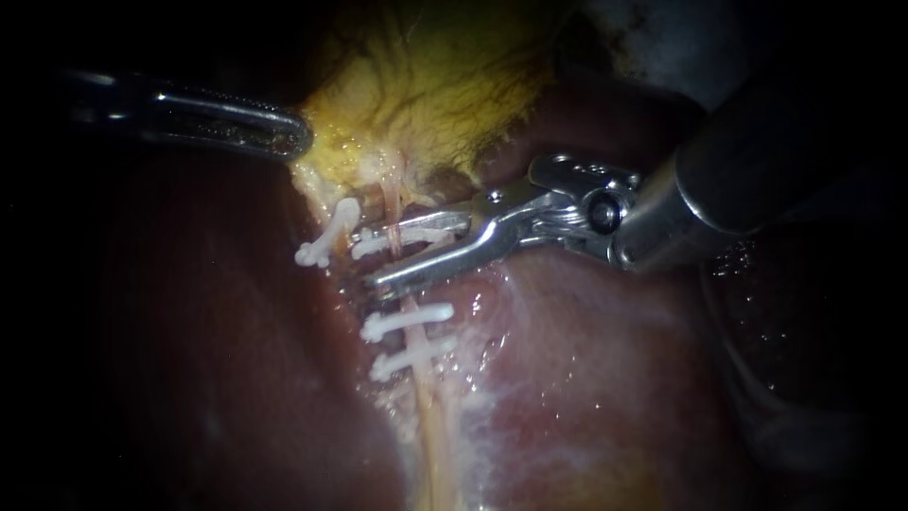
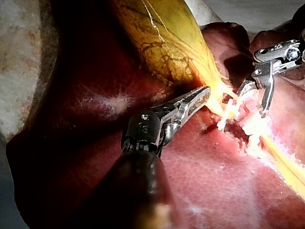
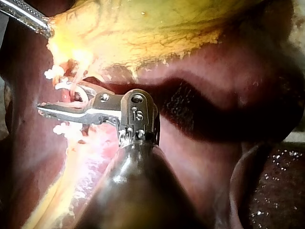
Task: Clipping third clip right tube
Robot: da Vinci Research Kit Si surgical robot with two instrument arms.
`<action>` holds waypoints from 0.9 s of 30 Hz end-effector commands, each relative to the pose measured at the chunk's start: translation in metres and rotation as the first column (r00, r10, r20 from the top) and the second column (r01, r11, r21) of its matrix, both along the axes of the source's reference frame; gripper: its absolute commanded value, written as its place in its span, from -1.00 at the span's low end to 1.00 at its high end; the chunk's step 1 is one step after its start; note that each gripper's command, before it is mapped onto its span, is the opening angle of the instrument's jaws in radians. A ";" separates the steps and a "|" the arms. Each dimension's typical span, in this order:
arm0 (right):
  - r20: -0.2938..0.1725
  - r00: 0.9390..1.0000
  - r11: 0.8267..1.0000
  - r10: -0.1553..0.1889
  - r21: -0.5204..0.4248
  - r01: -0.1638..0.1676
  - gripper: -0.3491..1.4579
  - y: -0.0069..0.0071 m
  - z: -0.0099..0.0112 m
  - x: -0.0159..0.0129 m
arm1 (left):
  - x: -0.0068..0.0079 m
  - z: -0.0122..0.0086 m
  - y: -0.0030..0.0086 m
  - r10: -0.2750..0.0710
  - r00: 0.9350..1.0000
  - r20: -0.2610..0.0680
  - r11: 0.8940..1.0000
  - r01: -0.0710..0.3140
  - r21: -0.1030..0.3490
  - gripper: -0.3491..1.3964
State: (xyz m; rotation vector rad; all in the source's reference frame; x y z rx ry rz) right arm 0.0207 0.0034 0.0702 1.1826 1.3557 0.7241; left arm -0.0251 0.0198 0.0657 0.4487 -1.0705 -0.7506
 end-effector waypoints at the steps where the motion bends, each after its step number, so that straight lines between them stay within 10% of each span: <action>1: 0.004 1.000 1.000 0.001 0.006 -0.001 -0.08 0.0000 -0.0001 0.0000 | 0.0000 0.0000 0.0000 0.000 1.000 0.000 1.000 0.000 0.000 -1.00; 27: 0.022 1.000 0.999 -0.006 0.044 0.005 -0.82 0.0003 0.0001 -0.0001 | -0.0001 0.0002 -0.0001 0.002 1.000 0.001 1.000 -0.002 0.000 -1.00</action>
